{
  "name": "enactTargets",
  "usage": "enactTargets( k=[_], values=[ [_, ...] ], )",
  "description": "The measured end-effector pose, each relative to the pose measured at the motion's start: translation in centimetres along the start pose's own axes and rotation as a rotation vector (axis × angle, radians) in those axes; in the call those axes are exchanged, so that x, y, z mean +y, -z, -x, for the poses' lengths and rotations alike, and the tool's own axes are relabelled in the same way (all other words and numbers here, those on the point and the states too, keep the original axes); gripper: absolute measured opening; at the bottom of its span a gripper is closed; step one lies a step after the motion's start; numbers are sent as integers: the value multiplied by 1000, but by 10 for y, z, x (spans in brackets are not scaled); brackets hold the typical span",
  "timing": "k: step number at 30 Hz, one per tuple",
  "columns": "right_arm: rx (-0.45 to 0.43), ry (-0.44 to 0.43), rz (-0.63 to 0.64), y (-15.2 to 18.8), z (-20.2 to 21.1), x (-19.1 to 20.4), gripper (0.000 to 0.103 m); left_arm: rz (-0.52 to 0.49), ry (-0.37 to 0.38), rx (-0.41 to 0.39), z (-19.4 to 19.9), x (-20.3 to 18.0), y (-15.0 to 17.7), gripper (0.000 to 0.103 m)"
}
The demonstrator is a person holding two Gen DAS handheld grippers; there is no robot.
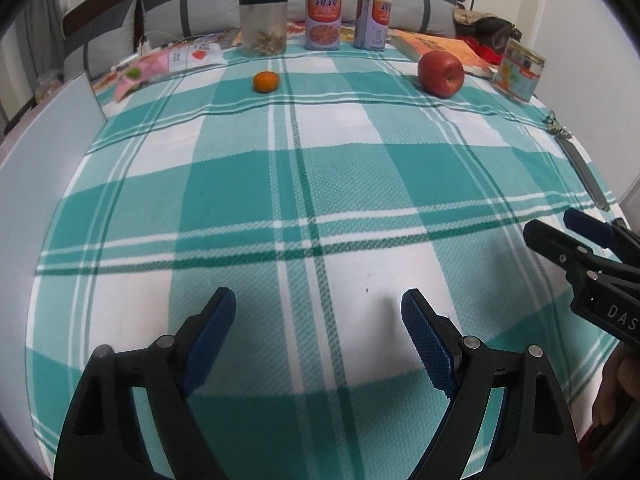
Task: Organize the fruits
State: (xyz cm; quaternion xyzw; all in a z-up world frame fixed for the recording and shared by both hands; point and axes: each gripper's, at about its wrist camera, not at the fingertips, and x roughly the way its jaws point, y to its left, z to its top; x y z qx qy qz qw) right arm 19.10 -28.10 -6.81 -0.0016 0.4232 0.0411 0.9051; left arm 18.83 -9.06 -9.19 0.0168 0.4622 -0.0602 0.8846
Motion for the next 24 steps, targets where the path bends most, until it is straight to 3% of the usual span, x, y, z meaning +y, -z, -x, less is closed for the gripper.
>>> enactTargets(
  k=[7, 12, 18, 22, 24],
  values=[
    [1, 38, 18, 0, -15, -5, 76, -6, -6, 9, -15, -2, -7, 87],
    [23, 34, 36, 9, -20, 2, 76, 7, 57, -40, -12, 17, -27, 86],
    [24, -17, 45, 12, -16, 12, 76, 21, 48, -91, -42, 51, -101, 86],
    [-1, -38, 56, 7, -11, 16, 78, 35, 48, -78, -82, 61, -154, 84],
    [-6, -48, 45, 6, -9, 13, 79, 52, 43, -66, -99, 64, -170, 76]
  ],
)
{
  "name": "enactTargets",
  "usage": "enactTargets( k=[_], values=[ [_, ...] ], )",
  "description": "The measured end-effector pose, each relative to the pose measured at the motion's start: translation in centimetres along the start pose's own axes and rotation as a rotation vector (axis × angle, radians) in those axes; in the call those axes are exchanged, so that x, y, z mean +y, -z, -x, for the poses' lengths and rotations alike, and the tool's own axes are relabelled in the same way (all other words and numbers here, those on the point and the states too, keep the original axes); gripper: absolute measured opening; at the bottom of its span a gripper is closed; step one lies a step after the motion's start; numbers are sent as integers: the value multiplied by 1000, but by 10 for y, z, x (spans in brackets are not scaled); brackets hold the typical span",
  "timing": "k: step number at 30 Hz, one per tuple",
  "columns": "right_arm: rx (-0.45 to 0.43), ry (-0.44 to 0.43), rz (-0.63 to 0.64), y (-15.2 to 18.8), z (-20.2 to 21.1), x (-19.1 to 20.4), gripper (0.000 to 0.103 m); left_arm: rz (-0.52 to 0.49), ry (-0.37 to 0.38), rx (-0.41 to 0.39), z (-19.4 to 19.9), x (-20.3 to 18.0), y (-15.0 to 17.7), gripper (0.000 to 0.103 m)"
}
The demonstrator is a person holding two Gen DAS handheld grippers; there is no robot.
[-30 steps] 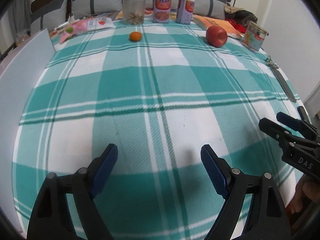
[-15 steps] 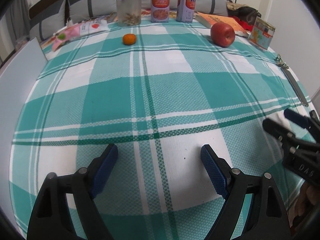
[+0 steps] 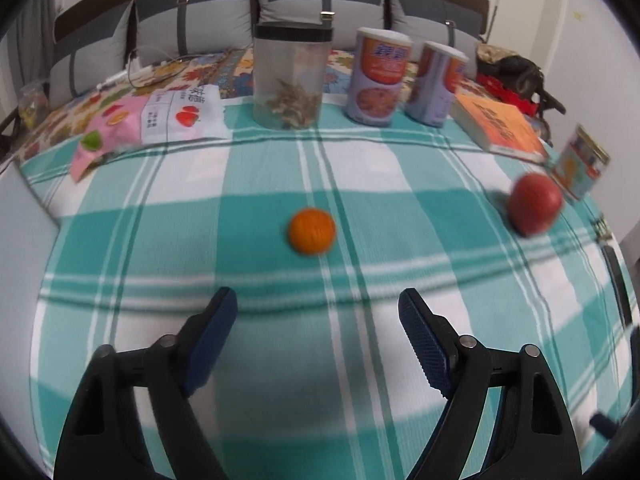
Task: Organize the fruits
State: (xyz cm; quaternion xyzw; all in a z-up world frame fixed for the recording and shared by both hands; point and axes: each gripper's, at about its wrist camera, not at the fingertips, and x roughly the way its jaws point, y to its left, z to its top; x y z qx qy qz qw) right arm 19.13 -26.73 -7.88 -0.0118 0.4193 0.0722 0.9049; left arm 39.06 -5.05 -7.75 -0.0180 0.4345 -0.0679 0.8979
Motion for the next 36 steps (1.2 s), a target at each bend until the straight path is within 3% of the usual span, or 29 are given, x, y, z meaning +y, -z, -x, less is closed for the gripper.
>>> enactTargets(
  k=[5, 7, 8, 9, 16, 20, 25, 29, 31, 33, 36],
  values=[
    [1, -11, -33, -3, -2, -11, 79, 19, -8, 29, -31, 1, -22, 63],
    [1, -14, -48, -5, -2, -16, 79, 12, -10, 28, -36, 0, -24, 51],
    [3, -15, -55, -5, -3, -18, 79, 0, -15, 28, -37, -2, -23, 36],
    [5, -16, -62, -6, -4, -20, 79, -11, -21, 25, -36, -4, -21, 31],
    [-1, -1, -149, -9, -2, -46, 80, -15, 1, 21, -11, -5, 0, 29],
    [6, 11, -190, -7, -4, -55, 80, -33, -2, 56, 26, 0, 35, 29],
    [-15, 8, -186, -10, 2, -53, 80, -57, -12, 78, 80, 11, 101, 30],
    [-17, -16, -224, -18, 2, -59, 80, -47, -38, 92, 88, 21, 134, 33],
    [-32, -43, -249, -30, -2, -66, 80, -29, -33, 63, 92, 24, 138, 42],
    [-53, -41, -247, -49, -10, -74, 82, -20, -50, 58, 94, 23, 137, 75],
    [-75, -19, -211, -85, -34, -84, 82, -5, -40, 28, 109, 25, 140, 76]
  ],
)
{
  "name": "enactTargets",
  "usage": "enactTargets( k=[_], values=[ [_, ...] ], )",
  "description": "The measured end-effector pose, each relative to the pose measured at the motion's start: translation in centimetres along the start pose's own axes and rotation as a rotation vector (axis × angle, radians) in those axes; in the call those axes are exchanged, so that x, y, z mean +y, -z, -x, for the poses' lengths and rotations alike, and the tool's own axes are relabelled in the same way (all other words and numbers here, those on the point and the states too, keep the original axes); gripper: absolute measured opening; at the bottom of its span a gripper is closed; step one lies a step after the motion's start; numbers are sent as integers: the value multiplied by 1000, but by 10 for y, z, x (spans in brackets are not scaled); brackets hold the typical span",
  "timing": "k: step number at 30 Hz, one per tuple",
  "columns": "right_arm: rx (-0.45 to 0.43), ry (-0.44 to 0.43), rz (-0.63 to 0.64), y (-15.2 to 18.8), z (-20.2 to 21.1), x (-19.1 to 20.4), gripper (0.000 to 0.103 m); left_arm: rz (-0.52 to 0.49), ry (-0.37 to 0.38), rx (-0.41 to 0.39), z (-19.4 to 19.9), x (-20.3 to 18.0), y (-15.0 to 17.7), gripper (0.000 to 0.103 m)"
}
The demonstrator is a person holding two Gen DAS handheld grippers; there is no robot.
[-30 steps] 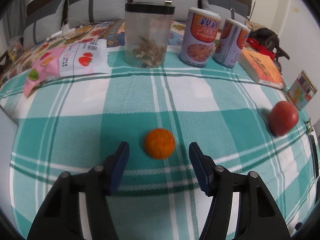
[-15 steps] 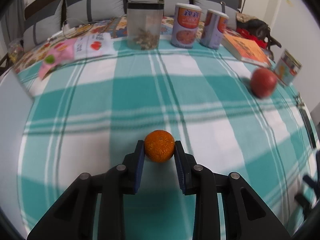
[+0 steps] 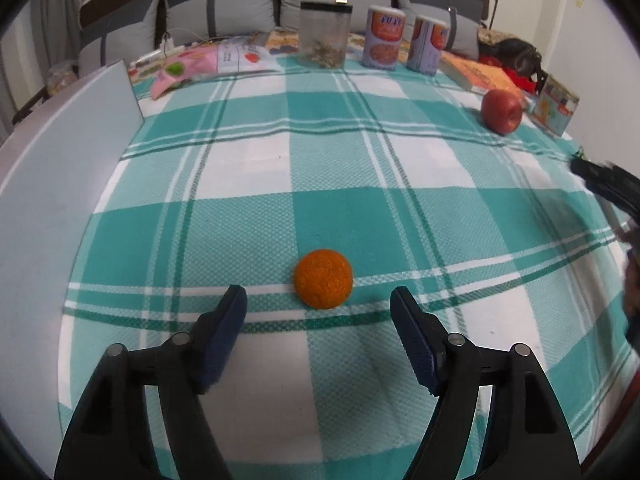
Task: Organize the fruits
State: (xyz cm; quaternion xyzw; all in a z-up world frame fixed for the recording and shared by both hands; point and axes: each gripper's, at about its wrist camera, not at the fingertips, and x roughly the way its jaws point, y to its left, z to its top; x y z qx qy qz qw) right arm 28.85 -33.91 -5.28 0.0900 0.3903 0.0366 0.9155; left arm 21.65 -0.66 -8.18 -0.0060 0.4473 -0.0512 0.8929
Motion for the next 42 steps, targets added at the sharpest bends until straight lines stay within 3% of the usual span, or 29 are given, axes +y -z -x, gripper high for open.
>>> enactTargets(
  k=[5, 11, 13, 15, 21, 27, 30, 32, 34, 42],
  values=[
    [-14, 15, 10, -50, -59, 5, 82, 39, 19, -14, 30, 12, 20, 78],
    [-5, 53, -36, -80, -104, 13, 82, 109, 28, -21, 49, 31, 37, 78],
    [-6, 36, -74, -84, -112, 7, 67, 124, 27, -18, 49, 35, 39, 78],
    [-2, 30, -86, -88, -111, 4, 66, 131, 17, -15, 47, 39, 40, 78],
    [78, -32, -35, -75, -66, 6, 65, 152, 37, -29, 55, 42, 42, 78],
    [361, -121, 126, -17, -8, 35, 65, 157, 70, -53, 73, 38, 46, 78],
    [437, -130, 215, 16, 9, 59, 64, 155, 80, -63, 83, 36, 49, 78],
    [442, -112, 277, 33, 13, 75, 62, 149, 74, -63, 89, 35, 49, 78],
    [390, -92, 312, 39, 21, 85, 62, 145, 69, -58, 93, 35, 50, 78],
    [283, -85, 167, 38, 59, 68, 79, 102, 73, -33, 108, 26, 69, 82]
  ],
)
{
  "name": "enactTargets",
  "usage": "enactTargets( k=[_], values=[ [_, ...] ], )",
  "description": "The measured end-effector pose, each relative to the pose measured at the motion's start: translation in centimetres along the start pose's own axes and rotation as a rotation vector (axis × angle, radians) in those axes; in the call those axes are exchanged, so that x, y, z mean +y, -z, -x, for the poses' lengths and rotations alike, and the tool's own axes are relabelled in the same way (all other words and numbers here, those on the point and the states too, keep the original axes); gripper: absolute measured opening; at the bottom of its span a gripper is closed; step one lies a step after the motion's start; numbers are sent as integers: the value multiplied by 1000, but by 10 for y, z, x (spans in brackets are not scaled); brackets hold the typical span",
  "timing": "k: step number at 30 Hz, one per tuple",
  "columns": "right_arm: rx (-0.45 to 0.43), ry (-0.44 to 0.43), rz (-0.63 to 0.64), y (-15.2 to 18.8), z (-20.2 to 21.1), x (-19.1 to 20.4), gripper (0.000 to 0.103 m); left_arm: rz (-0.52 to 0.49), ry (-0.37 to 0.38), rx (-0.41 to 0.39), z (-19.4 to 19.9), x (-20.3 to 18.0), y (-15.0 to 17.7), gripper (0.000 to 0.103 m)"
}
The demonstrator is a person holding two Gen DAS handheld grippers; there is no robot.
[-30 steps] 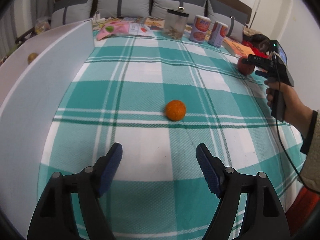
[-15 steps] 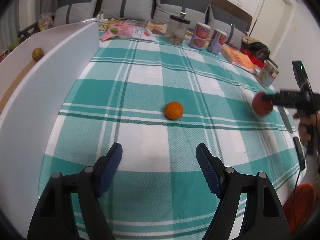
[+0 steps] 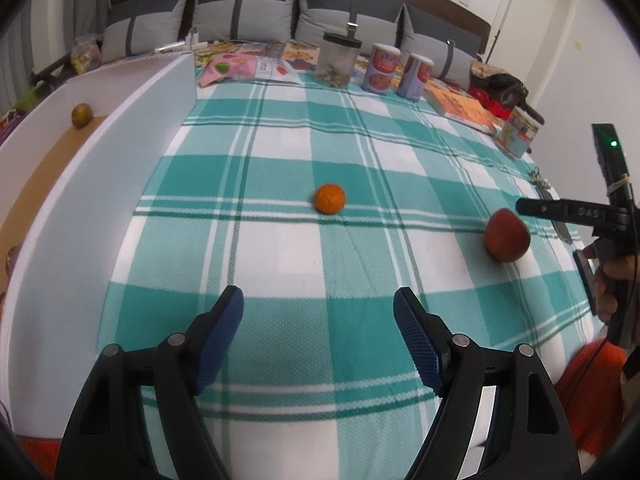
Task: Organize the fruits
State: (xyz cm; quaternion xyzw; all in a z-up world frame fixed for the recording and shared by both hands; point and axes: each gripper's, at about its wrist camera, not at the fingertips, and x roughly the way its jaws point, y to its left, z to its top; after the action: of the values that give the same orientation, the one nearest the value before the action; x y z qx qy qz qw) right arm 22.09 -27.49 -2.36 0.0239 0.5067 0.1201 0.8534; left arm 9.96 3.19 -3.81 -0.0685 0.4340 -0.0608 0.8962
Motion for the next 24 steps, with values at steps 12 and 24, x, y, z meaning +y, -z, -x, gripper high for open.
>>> enactTargets(
  k=[12, 24],
  values=[
    [74, -40, -167, 91, 19, -25, 81, 46, 128, 214, -26, 0, -9, 82],
    [145, -135, -204, 26, 19, -31, 86, 6, 137, 336, -55, -4, -84, 82]
  ],
)
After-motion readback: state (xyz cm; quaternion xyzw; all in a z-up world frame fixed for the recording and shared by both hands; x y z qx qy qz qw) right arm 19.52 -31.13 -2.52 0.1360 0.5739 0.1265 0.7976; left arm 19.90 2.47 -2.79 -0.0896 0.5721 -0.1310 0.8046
